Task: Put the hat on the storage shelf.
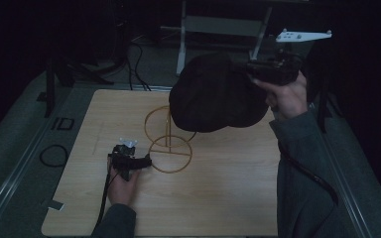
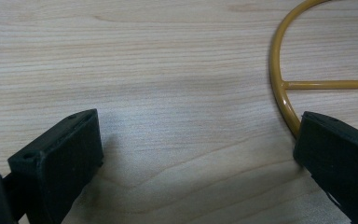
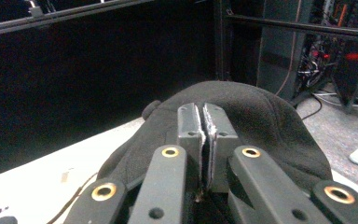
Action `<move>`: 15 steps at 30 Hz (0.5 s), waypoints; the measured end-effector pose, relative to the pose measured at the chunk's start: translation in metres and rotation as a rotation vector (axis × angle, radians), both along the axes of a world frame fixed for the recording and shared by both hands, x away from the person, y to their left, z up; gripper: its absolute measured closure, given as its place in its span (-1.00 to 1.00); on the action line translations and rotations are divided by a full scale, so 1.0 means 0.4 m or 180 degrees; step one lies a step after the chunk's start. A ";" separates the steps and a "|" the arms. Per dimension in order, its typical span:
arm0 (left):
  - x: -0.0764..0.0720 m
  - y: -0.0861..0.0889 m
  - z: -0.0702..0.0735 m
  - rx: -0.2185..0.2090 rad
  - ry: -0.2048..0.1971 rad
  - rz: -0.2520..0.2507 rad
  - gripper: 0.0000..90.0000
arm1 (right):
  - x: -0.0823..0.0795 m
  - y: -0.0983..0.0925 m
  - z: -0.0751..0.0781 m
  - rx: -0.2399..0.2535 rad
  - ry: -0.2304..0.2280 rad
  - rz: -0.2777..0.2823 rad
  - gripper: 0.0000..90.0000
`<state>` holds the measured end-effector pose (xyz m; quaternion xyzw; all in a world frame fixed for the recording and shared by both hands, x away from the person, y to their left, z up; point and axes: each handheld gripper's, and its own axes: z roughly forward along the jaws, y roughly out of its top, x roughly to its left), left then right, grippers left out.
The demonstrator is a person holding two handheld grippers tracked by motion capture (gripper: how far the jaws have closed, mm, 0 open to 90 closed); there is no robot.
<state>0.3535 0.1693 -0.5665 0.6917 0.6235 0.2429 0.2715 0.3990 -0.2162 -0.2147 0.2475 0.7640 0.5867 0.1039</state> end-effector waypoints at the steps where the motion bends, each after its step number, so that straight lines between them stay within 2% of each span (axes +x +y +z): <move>1: 0.000 0.000 0.000 0.0000 0.0000 0.0000 -0.98 | 0.000 0.000 0.000 0.0000 0.0000 0.0000 0.93; 7: 0.000 0.000 0.000 -0.0005 -0.0005 0.0005 -0.98 | -0.003 0.027 0.012 0.0043 -0.0021 0.0069 0.93; 15: 0.000 -0.001 0.000 -0.0006 -0.0005 0.0005 -0.98 | 0.001 0.060 0.010 0.0091 -0.0001 0.0136 0.93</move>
